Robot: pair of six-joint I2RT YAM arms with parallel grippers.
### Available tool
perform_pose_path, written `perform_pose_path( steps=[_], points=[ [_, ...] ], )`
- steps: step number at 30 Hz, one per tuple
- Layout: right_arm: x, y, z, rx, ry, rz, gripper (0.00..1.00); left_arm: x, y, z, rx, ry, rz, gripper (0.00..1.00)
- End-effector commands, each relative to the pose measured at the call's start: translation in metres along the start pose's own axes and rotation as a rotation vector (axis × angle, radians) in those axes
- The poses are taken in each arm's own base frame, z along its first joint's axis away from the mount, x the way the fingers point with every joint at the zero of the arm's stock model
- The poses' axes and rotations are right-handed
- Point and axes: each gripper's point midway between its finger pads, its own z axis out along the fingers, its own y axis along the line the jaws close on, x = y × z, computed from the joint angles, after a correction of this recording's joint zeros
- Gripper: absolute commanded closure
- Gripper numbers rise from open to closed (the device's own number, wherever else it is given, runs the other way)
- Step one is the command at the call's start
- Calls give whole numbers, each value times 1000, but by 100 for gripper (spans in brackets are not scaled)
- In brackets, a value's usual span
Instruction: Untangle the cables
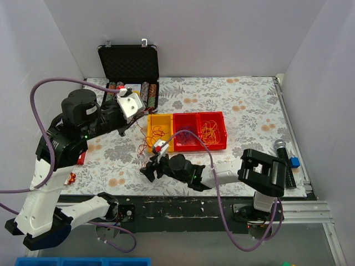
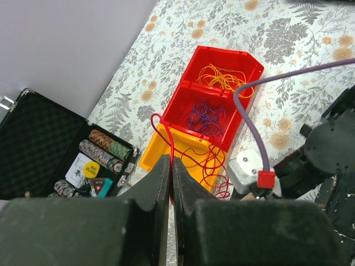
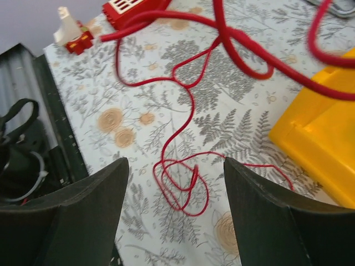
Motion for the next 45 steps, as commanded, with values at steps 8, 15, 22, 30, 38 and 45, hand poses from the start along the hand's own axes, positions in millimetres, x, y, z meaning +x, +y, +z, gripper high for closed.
perform_pose_path(
  steps=[8,15,22,30,38,45],
  points=[
    [-36,-19,26,243,-137,-138,55,-13,0,-9,2,-3,-63,100],
    [4,-28,-4,265,-3,-120,99,-26,42,-9,-216,-64,-50,100],
    [57,-51,-62,342,103,-43,99,-87,115,-36,-593,-315,0,100],
    [88,-70,-104,450,186,21,99,-140,146,-63,-752,-536,19,100],
    [99,-85,-136,498,205,61,99,-136,133,-29,-610,-514,-22,100],
    [39,-67,-132,427,65,71,99,-58,78,30,-371,-375,-152,100]
  ],
)
